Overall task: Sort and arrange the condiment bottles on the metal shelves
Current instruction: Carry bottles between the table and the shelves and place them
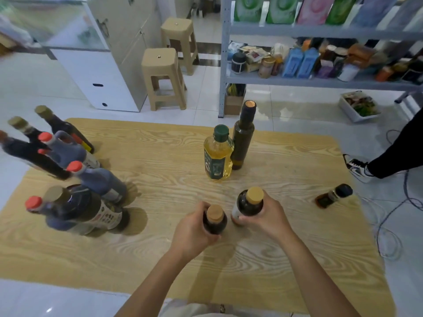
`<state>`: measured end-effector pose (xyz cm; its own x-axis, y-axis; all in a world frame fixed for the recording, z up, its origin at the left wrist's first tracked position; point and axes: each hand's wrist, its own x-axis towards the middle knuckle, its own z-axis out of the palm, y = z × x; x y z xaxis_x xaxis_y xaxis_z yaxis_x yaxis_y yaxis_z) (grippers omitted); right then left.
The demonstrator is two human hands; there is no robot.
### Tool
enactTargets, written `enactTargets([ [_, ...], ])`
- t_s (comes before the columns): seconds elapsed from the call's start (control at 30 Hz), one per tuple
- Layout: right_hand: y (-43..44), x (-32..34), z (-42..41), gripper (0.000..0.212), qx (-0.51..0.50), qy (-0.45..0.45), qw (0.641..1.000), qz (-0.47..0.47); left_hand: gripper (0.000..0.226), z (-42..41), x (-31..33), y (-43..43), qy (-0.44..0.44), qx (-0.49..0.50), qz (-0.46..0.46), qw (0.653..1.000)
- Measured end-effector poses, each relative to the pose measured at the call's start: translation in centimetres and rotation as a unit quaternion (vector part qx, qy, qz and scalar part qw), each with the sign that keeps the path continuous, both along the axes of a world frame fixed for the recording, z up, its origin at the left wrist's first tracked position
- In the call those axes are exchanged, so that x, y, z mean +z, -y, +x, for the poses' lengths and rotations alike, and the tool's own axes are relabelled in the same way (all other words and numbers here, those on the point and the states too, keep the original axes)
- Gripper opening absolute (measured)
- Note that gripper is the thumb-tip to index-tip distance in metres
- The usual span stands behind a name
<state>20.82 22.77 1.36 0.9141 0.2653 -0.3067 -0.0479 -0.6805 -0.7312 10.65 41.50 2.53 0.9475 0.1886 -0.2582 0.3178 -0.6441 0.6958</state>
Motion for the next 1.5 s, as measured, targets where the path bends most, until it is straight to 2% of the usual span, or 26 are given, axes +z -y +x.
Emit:
enactTargets([
  [0.37, 3.7, 0.1, -9.4, 0.069, 0.053, 0.002, 0.999, 0.011, 0.073, -8.7, -0.5, 4.3, 0.009, 0.009, 0.02, 1.0],
  [0.57, 4.5, -0.2, -13.0, 0.074, 0.082, 0.003, 0.997, -0.005, 0.066, -11.1, -0.3, 5.4, 0.018, 0.033, 0.016, 0.999],
  [0.93, 4.3, 0.4, -16.1, 0.063, 0.035, 0.005, 0.999, 0.015, 0.061, -12.5, -0.7, 5.6, 0.034, 0.032, 0.019, 0.999],
  [1.1, 3.2, 0.3, -17.7, 0.058, 0.0, -0.005, 1.0, 0.027, 0.058, -16.1, -1.2, 4.2, 0.017, 0.026, -0.01, 0.999],
  [1.27, -0.1, 0.1, -20.8, 0.057, -0.014, -0.072, 0.995, 0.07, 0.057, -22.3, -0.6, 0.6, 0.001, 0.074, -0.039, 0.997],
  [1.4, -4.3, 1.3, -24.6, 0.048, 0.039, -0.096, 0.989, 0.106, 0.053, -27.5, 1.2, -3.4, -0.017, 0.117, -0.012, 0.993],
  [1.5, -8.3, 3.1, -27.3, 0.041, 0.103, -0.112, 0.98, 0.126, 0.054, -31.5, 3.4, -6.9, -0.022, 0.163, -0.037, 0.986],
])
